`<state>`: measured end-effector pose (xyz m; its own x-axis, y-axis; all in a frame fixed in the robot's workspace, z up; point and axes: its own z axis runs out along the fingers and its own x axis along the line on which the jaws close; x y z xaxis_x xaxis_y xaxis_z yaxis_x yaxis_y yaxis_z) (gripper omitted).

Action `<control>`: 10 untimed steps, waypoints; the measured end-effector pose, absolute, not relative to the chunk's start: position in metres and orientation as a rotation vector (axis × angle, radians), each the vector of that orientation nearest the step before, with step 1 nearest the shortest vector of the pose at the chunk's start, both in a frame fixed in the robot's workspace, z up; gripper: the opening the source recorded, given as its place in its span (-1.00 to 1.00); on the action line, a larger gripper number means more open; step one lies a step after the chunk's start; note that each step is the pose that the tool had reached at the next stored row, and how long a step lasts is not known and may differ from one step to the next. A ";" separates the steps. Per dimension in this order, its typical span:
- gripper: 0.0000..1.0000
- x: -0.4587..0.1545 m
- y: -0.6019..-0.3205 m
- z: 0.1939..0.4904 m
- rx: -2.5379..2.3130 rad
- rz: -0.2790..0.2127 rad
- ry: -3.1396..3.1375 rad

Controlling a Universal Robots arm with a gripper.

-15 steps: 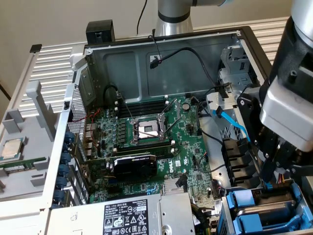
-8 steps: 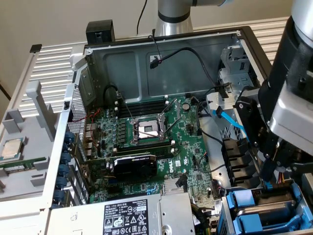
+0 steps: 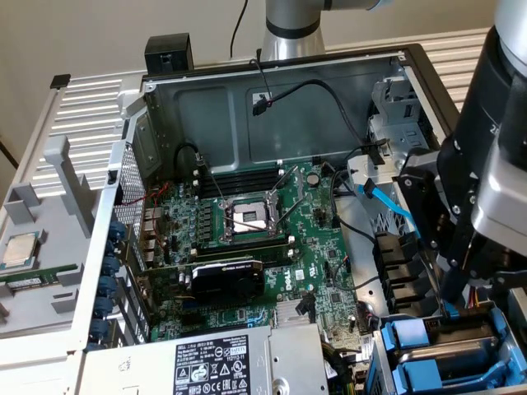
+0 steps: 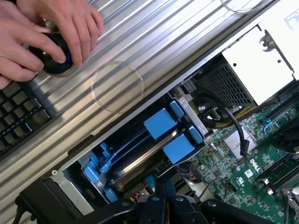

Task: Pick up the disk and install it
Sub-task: 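Insert the second disk wire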

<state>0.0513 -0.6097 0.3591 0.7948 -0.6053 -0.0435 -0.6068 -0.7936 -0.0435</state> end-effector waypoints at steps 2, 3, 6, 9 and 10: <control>-0.79 0.052 -0.610 0.359 -2.928 0.039 0.975; -0.79 0.053 -0.610 0.359 -2.930 0.037 0.968; -0.79 0.054 -0.610 0.359 -2.936 0.035 0.948; -0.79 0.055 -0.610 0.359 -2.944 0.035 0.920; -0.79 0.055 -0.610 0.359 -2.950 0.035 0.902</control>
<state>0.0549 -0.6097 0.3591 0.8291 -0.5578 -0.0384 -0.5591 -0.8277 -0.0474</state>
